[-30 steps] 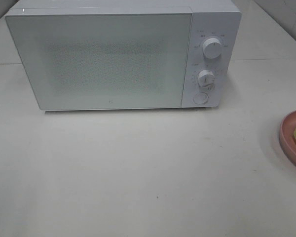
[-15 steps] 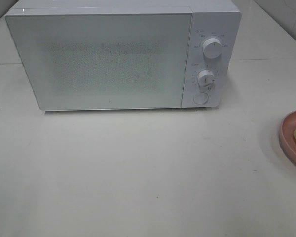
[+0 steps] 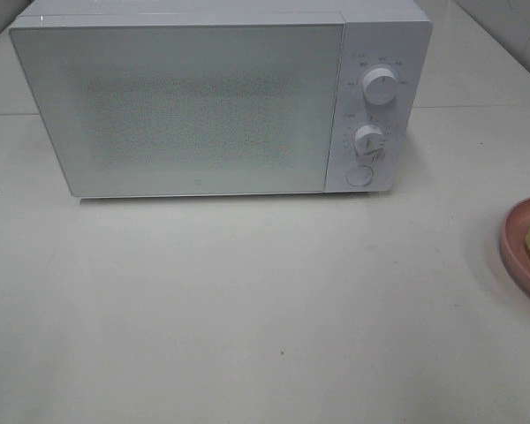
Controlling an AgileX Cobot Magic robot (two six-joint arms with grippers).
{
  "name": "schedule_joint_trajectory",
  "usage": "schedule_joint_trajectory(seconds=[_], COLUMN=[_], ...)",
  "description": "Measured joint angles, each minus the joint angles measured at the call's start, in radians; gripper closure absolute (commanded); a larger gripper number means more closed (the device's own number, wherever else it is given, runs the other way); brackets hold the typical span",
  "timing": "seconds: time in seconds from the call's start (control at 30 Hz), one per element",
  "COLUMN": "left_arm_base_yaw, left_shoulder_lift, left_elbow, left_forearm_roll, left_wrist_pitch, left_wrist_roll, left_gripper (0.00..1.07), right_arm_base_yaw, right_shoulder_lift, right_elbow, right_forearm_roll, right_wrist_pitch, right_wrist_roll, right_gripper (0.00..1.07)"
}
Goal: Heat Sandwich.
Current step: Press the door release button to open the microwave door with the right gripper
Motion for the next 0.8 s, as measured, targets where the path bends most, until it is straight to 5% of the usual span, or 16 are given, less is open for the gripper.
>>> schedule_joint_trajectory(seconds=[0.8], left_arm_base_yaw=[0.0], left_shoulder_lift=[0.0], left_elbow=[0.0], left_forearm_roll=[0.0], left_wrist_pitch=[0.0], left_wrist_roll=[0.0], left_gripper=[0.09], right_arm_base_yaw=[0.0], right_shoulder_lift=[0.366], right_elbow=[0.0], right_forearm_roll=[0.0], right_wrist_pitch=[-0.376], right_wrist_roll=[0.019], right_gripper=[0.37])
